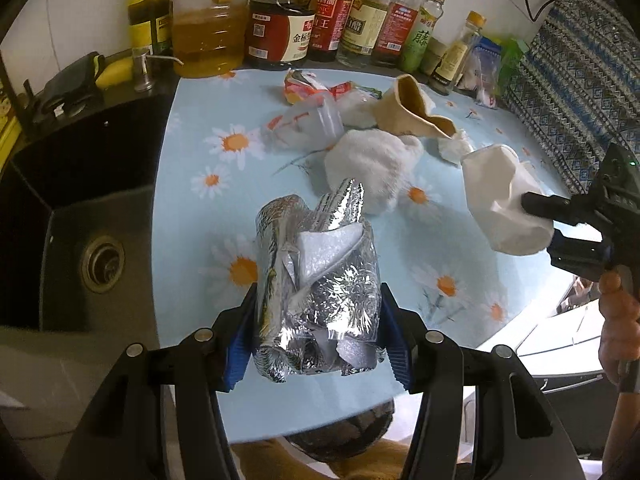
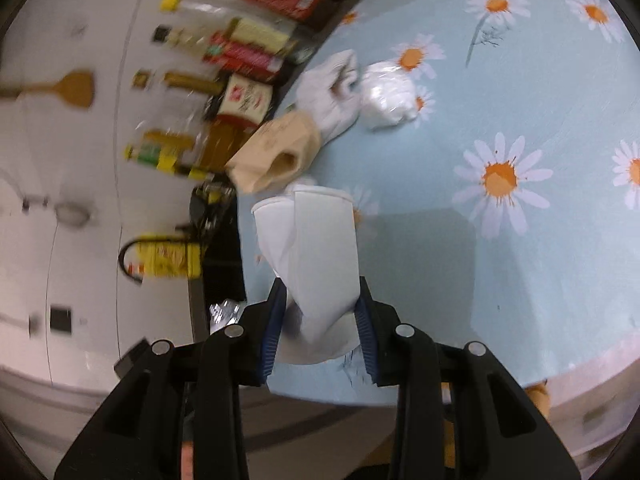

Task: Collect trash
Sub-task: 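Carry the foil packet and paper towel down over the trash bin with both tools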

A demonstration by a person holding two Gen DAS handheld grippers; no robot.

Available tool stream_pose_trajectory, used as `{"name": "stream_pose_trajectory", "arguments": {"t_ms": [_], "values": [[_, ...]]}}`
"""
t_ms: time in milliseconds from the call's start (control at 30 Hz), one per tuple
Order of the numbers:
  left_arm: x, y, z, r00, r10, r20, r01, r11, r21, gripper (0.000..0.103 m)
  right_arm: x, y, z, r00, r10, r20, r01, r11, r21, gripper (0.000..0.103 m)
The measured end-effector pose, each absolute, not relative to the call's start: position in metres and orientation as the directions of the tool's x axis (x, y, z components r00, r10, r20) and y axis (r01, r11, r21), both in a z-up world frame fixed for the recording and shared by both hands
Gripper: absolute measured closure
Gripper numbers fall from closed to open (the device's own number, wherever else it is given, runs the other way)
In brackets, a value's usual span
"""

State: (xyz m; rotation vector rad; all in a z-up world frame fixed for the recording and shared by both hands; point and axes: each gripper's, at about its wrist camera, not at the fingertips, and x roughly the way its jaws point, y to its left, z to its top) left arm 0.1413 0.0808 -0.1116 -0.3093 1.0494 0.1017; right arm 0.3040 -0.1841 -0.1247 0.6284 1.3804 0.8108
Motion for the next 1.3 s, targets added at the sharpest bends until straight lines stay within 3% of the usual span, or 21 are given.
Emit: {"name": "stream_pose_trajectory", "arguments": {"t_ms": [300,567,1100,1300], "values": [[0.105,0.063,-0.106,0.522,-0.109,-0.846,-0.268,0.921,-0.284,0.049,0.258,-0.195,-0.104,-0.028,0.815,-0.579,-0.281,0.550,0.787,0.067],[0.080,0.050,-0.108,0.512,-0.097,-0.853,-0.285,0.918,-0.276,0.049,0.221,-0.201,-0.105,-0.065,0.817,-0.573,-0.357,0.517,0.778,0.067],[0.046,-0.007,-0.155,0.370,-0.151,-0.917,-0.207,0.949,-0.240,0.049,0.156,-0.210,-0.161,-0.164,0.702,-0.693,-0.486,0.554,0.676,0.067],[0.036,-0.006,-0.193,0.290,-0.217,-0.932,-0.224,0.932,-0.287,0.049,0.132,-0.201,-0.208,-0.117,0.560,-0.820,-0.554,0.649,0.522,0.067]]}}
